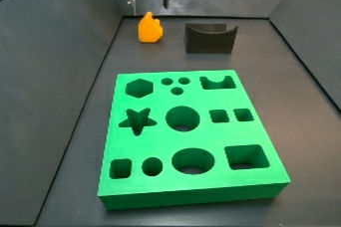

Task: Pick up the 3 prong object. Move up. Rotate the 3 prong object. Place the 3 prong object on the fixture. Regrasp the 3 prong object. Move to above the board. Insert the 3 prong object.
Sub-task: Rotate the 3 prong object.

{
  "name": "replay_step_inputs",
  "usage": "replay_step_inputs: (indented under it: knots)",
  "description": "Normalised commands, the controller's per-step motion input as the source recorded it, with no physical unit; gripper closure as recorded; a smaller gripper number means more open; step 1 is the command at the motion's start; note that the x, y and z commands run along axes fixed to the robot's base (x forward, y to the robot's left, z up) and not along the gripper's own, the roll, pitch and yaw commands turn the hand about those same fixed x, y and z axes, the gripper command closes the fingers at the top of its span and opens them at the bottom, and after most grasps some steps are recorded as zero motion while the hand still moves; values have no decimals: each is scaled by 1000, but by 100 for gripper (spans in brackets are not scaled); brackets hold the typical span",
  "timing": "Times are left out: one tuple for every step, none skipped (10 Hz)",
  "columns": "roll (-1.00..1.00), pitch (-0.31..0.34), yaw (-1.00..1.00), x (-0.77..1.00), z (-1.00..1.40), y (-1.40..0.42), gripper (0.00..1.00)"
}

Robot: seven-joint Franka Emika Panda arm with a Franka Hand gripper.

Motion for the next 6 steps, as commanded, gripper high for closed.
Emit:
replay_step_inputs:
  knots:
    - [9,-10,1000,34,-45,7,0]
    - [9,-10,1000,34,-37,7,0]
    - [9,-11,1000,37,-31,8,0]
    - [10,-11,1000,38,-28,8,0]
    - [10,-12,1000,39,-25,8,0]
    - [10,-12,1000,39,-23,8,0]
